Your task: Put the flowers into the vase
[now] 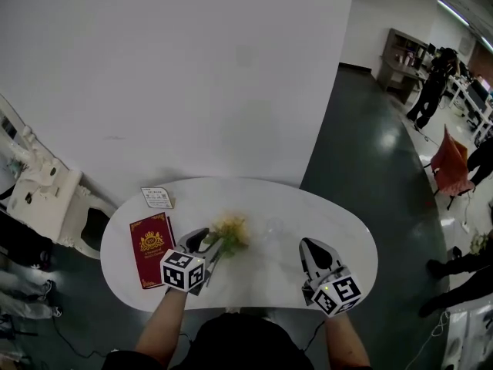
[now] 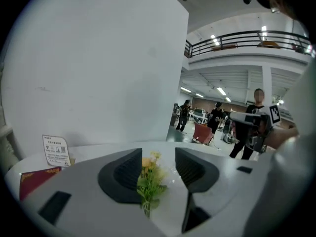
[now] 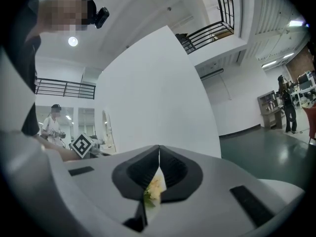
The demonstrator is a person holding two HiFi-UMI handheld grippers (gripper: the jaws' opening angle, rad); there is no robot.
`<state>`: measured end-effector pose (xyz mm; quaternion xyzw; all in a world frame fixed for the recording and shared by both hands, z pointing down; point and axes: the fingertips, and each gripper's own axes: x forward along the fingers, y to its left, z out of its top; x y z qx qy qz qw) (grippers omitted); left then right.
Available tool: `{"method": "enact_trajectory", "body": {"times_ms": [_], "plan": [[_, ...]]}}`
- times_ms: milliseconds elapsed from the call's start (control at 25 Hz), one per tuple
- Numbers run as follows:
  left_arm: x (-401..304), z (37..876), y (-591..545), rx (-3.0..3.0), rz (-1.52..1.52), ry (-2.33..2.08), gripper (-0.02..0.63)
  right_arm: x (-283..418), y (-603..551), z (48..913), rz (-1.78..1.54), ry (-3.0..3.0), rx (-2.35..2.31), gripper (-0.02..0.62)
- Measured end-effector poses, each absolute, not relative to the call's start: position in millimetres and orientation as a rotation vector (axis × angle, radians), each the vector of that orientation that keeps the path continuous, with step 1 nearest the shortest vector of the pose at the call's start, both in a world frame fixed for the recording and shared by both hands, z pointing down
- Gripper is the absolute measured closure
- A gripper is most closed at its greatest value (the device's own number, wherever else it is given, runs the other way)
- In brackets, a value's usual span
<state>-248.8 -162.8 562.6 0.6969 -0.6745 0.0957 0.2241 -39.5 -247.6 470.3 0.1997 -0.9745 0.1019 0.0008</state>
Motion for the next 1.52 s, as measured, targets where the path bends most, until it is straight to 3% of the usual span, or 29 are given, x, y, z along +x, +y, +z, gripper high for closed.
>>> {"method": "enact_trajectory", "body": {"times_ms": [320, 600, 1520], "plan": [[-249, 607, -177, 1.794, 0.376, -1.826, 0.315, -41, -251, 489, 0.372, -3.018, 0.641, 0.572], [-254, 649, -193, 1.666, 0.515, -1.795, 0.171, -27, -259, 499, 0.405, -2.979, 0.707, 0.572], [-262, 730, -215, 1.55, 0.694, -1.571, 0.153, 17, -276, 520, 0.478, -2.879, 0.961, 0.572]]}}
